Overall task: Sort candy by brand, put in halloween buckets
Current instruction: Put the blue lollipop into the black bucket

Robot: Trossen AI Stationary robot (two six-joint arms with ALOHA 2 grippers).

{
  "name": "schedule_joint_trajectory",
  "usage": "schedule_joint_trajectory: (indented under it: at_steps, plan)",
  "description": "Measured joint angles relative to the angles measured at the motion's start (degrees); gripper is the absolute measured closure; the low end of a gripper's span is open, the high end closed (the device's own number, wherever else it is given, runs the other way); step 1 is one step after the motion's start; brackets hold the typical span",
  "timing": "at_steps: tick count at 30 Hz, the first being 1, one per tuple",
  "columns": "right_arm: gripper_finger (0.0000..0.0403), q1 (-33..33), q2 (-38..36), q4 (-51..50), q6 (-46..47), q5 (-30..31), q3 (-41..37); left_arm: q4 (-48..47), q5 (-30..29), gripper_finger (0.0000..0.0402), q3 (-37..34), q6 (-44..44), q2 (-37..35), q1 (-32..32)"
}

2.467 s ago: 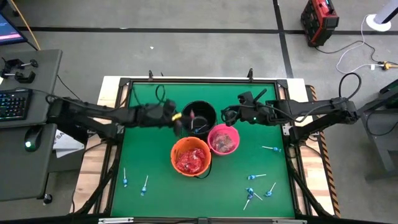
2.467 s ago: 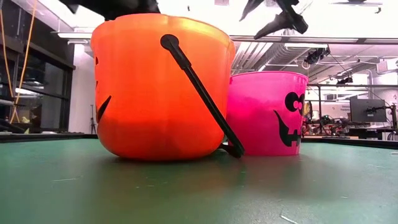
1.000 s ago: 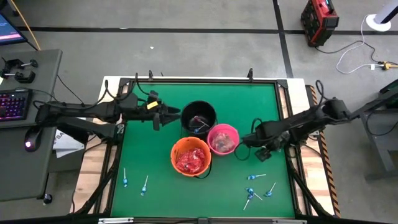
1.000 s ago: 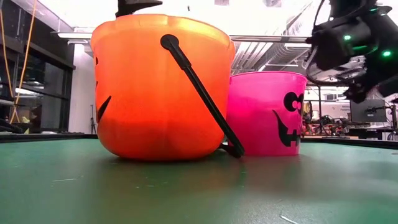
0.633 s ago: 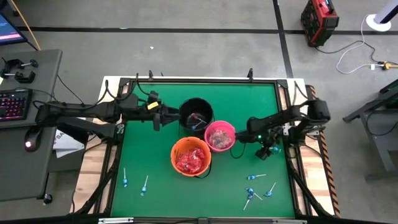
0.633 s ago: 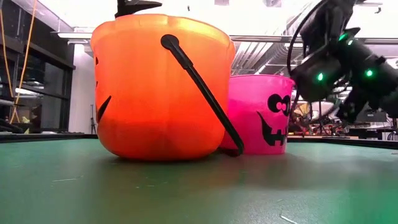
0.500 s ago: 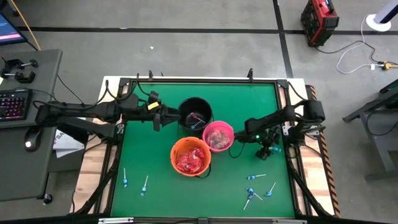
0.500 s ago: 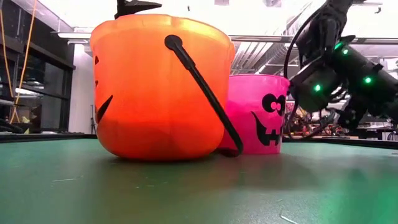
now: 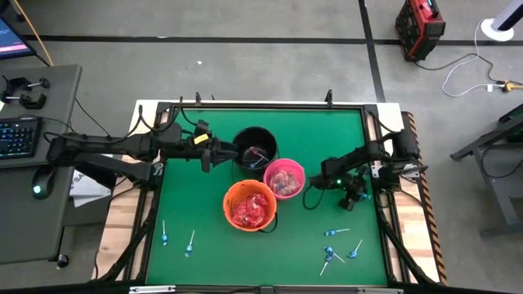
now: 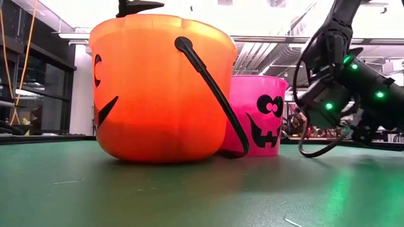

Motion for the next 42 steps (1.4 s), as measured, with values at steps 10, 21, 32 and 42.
schedule_joint_trajectory:
  at_steps: [10,21,32,42]
  plan:
    - [0.0312,0.02,-0.04,3.06,0.96,-0.04,-2.63,0.01,0.02,0.0163,0.00,-1.14,0.00,0.00]
    - [0.0345,0.02,-0.07,3.91,-1.42,0.18,-2.57,0.33,0.03,0.0163,0.00,-1.85,-0.05,0.00]
    - [0.0363,2.59,-9.07,-12.20,-3.43,1.25,8.99,7.71,6.23,0.0163,-0.09,-4.28,-5.93,0.46]
    - [0.0363,3.10,-16.06,-17.21,-1.33,-10.06,23.81,6.57,4.42,0.0163,-0.09,-2.95,-9.01,0.46]
